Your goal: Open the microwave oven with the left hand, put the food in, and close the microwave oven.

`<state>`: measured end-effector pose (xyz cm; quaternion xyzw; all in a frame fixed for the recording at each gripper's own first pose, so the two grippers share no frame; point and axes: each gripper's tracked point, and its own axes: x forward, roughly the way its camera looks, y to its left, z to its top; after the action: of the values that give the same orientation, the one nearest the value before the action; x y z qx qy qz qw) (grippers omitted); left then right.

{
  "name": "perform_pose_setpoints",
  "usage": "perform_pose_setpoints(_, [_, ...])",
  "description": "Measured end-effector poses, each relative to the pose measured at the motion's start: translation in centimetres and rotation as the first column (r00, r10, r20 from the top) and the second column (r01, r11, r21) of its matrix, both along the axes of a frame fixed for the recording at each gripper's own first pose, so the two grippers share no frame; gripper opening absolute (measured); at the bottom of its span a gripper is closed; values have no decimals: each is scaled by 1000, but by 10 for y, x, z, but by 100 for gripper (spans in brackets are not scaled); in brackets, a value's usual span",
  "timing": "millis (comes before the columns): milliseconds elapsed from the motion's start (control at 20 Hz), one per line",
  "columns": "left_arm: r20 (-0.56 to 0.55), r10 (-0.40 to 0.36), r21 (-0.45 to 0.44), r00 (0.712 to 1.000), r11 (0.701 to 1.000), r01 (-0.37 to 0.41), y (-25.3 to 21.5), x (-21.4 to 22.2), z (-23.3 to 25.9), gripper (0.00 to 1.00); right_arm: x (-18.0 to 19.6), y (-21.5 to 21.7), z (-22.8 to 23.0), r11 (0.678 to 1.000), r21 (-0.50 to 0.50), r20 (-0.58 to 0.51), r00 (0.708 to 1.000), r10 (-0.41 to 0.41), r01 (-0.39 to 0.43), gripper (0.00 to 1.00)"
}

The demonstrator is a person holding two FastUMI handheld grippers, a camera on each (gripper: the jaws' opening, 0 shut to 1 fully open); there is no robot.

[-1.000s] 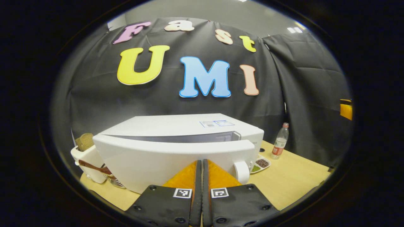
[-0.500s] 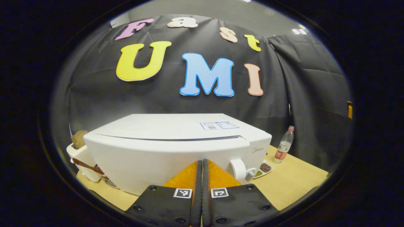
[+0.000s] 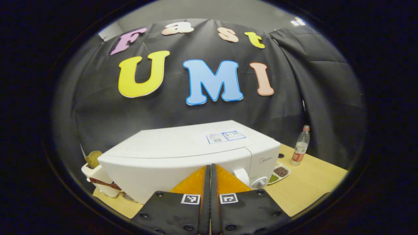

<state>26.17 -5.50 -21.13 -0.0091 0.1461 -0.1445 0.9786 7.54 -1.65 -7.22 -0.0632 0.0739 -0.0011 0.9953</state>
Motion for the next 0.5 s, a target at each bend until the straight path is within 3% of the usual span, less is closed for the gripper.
perform_pose_setpoints(500, [94,147,-49,985,989,-143,24,-106,104,8,-17,11,21,989,66,56,990,130,-134,97])
